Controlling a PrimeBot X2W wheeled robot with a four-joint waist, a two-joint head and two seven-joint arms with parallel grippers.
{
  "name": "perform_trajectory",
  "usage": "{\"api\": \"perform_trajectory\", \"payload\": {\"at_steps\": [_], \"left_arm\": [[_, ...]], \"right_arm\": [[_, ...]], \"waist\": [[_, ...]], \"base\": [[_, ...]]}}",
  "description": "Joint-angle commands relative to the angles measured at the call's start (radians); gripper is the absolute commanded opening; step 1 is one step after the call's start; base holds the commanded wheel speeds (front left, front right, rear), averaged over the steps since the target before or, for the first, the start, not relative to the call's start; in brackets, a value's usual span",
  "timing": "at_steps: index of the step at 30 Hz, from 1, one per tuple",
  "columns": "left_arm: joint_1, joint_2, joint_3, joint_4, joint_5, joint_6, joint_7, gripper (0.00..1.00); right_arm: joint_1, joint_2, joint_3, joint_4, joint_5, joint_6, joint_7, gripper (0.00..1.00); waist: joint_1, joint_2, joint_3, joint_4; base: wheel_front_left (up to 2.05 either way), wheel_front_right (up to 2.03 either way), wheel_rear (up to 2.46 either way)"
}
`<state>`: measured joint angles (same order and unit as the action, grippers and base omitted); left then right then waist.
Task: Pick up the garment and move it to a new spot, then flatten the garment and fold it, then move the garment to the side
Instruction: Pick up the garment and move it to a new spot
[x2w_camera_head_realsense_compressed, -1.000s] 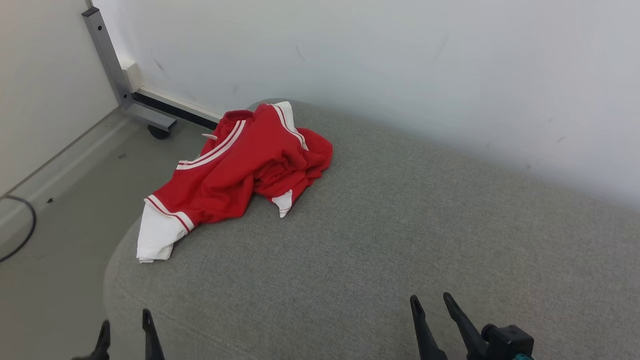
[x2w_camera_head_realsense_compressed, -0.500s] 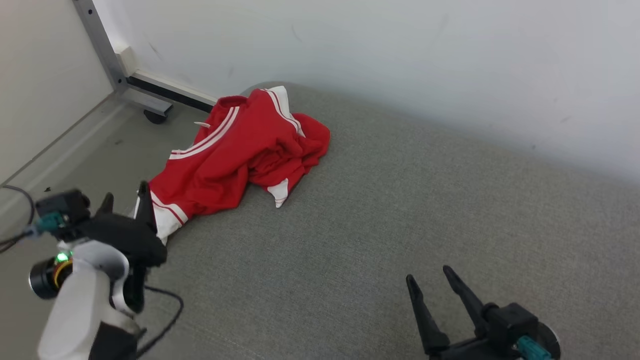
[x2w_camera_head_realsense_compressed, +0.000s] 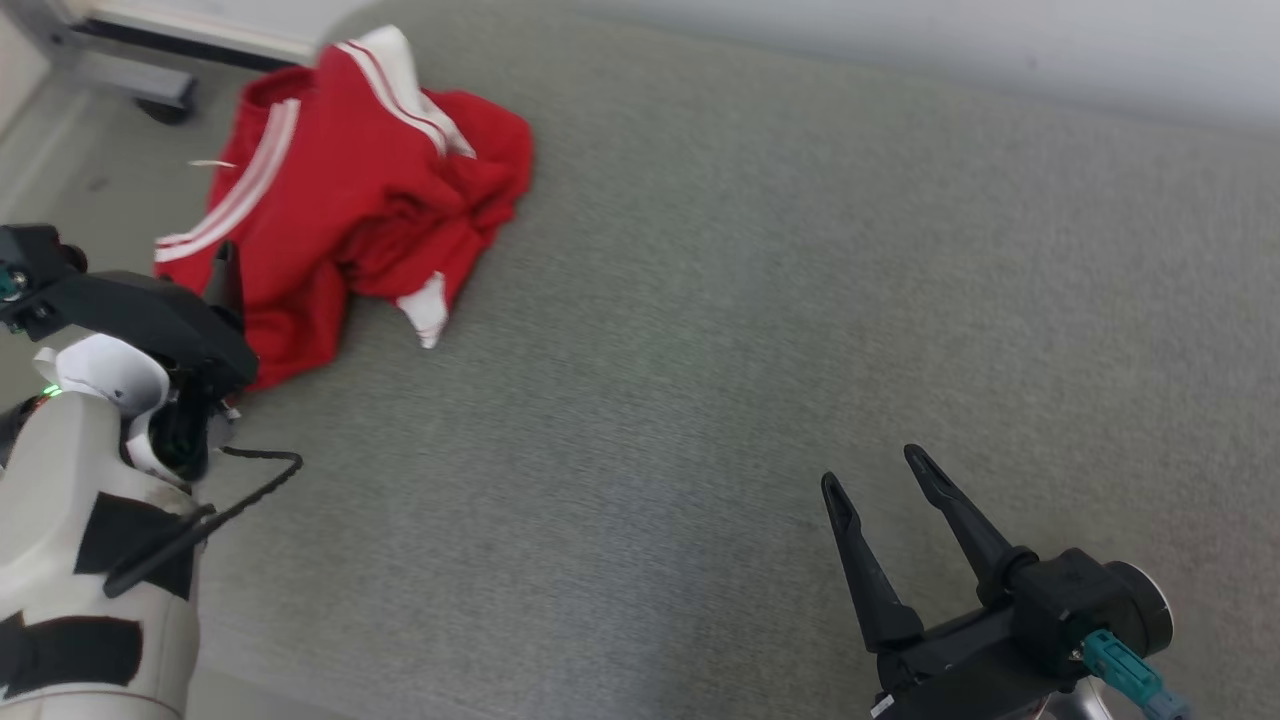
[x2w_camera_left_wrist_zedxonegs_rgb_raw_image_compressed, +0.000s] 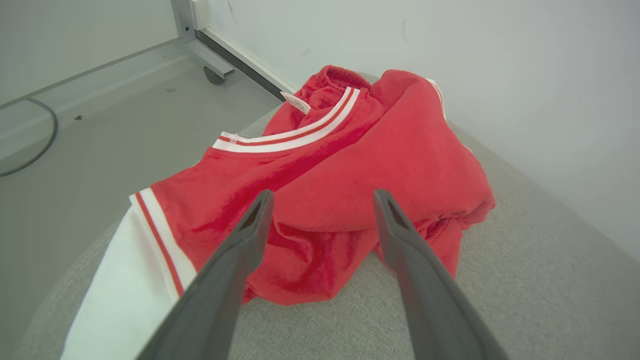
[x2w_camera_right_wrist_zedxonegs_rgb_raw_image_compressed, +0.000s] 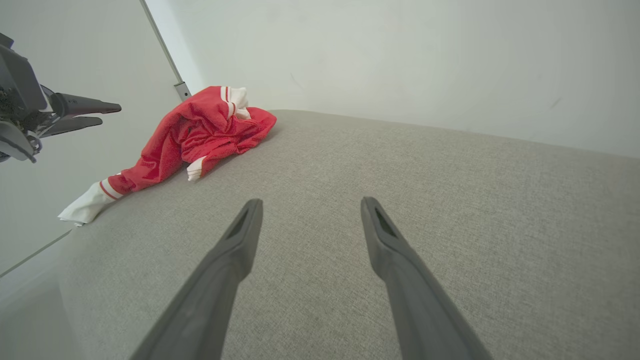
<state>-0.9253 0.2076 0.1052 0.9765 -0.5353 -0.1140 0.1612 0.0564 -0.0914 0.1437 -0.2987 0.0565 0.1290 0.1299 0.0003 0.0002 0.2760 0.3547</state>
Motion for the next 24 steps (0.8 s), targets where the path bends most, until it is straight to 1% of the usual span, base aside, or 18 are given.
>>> {"api": "perform_trajectory", "payload": {"at_steps": [1,3,5,10,11,12,13,16,18,21,24], "left_arm": [[-0.027,0.006,0.004,0.014,-0.005,0.005,0.007,1.0],[-0.04,0.029,-0.004,0.037,0.009,0.012,0.009,1.0],[-0.053,0.039,0.009,0.058,-0.003,0.023,0.002,1.0],[-0.068,0.066,0.006,0.112,0.01,0.059,-0.003,1.0],[-0.068,0.071,0.005,0.124,0.01,0.068,0.004,0.93],[-0.069,0.076,0.002,0.134,0.014,0.075,0.006,0.58],[-0.067,0.08,-0.002,0.144,0.018,0.078,0.007,0.0],[-0.061,0.084,-0.006,0.161,0.02,0.078,0.008,0.0],[-0.055,0.09,-0.011,0.172,0.022,0.069,0.007,0.0],[-0.046,0.113,-0.023,0.186,0.032,0.064,0.017,0.0],[-0.048,0.15,-0.039,0.188,0.041,0.053,0.04,0.0]], "right_arm": [[-0.013,0.0,0.001,-0.01,-0.001,0.003,0.002,1.0],[-0.009,-0.002,0.003,-0.015,0.003,0.004,0.005,1.0],[-0.01,-0.002,0.011,-0.015,0.007,0.004,0.005,1.0],[-0.014,0.002,0.029,-0.011,0.015,0.004,0.002,1.0],[-0.013,0.003,0.033,-0.009,0.016,0.003,0.003,1.0],[-0.011,0.004,0.038,-0.007,0.017,0.004,0.003,1.0],[-0.01,0.005,0.04,-0.005,0.017,0.004,0.002,1.0],[-0.008,0.009,0.042,0.001,0.022,0.003,-0.003,1.0],[-0.007,0.012,0.043,0.013,0.028,0.004,-0.011,1.0],[0.001,0.018,0.054,0.041,0.043,0.003,-0.025,1.0],[0.009,0.024,0.069,0.078,0.061,0.004,-0.044,1.0]], "waist": [[-0.0003,-0.0002,0.161,-0.154],[-0.0003,-0.0002,0.168,-0.164],[-0.0003,-0.0002,0.173,-0.176],[-0.0003,-0.0002,0.171,-0.206],[-0.0003,-0.0002,0.168,-0.211],[-0.0003,-0.0002,0.165,-0.216],[-0.0003,-0.0002,0.162,-0.22],[-0.0003,-0.0002,0.152,-0.226],[-0.0003,-0.0002,0.132,-0.227],[-0.0003,-0.0002,0.086,-0.227],[-0.0003,-0.0002,0.019,-0.228]], "base": [[0.0,0.0,0.0],[0.0,0.0,0.0],[0.0,0.0,0.0],[0.0,0.0,0.0],[0.0,0.0,0.0],[0.0,0.0,0.0],[0.0,0.0,0.0],[0.0,0.0,0.0],[0.0,0.0,0.0],[0.0,0.0,0.0],[0.0,0.0,0.0]]}}
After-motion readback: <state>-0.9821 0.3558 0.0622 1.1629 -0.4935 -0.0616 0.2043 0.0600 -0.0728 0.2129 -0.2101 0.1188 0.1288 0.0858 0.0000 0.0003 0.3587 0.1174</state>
